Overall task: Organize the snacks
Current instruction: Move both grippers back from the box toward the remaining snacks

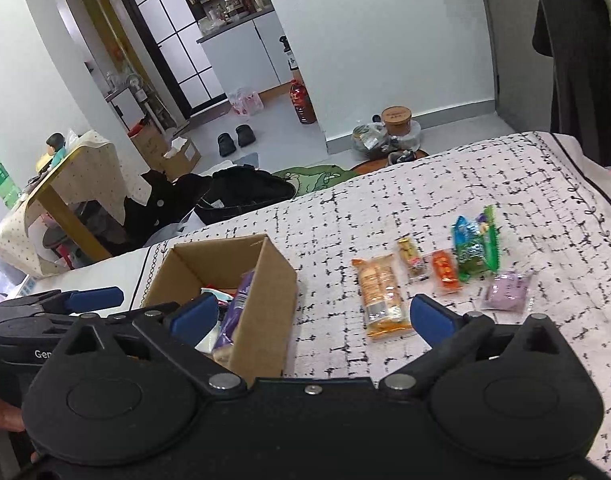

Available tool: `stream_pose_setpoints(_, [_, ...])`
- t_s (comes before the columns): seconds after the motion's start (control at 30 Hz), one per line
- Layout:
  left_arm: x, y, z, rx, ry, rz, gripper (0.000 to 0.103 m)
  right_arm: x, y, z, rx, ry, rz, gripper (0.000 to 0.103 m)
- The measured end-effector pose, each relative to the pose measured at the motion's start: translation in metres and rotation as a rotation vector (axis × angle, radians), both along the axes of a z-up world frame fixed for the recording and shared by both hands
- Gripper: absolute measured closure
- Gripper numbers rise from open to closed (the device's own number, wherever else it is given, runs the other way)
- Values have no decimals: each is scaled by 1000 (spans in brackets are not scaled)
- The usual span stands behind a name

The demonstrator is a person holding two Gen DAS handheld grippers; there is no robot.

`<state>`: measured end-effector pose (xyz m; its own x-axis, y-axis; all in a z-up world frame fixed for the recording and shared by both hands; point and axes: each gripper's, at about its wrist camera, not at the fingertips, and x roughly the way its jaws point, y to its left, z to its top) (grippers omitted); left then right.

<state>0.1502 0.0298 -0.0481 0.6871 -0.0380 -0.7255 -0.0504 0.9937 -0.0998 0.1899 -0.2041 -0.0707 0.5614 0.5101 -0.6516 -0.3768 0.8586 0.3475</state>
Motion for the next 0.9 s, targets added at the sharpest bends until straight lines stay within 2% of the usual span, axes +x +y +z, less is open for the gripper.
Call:
stream_pose_setpoints(0.4, [12,-36,3,16,9,-56,0,1,-43,0,-34,-30,-61,0])
stream_pose_setpoints(0.9, [42,-78,-4,19,30,-120,1,15,-91,-11,-30,17,-131,0])
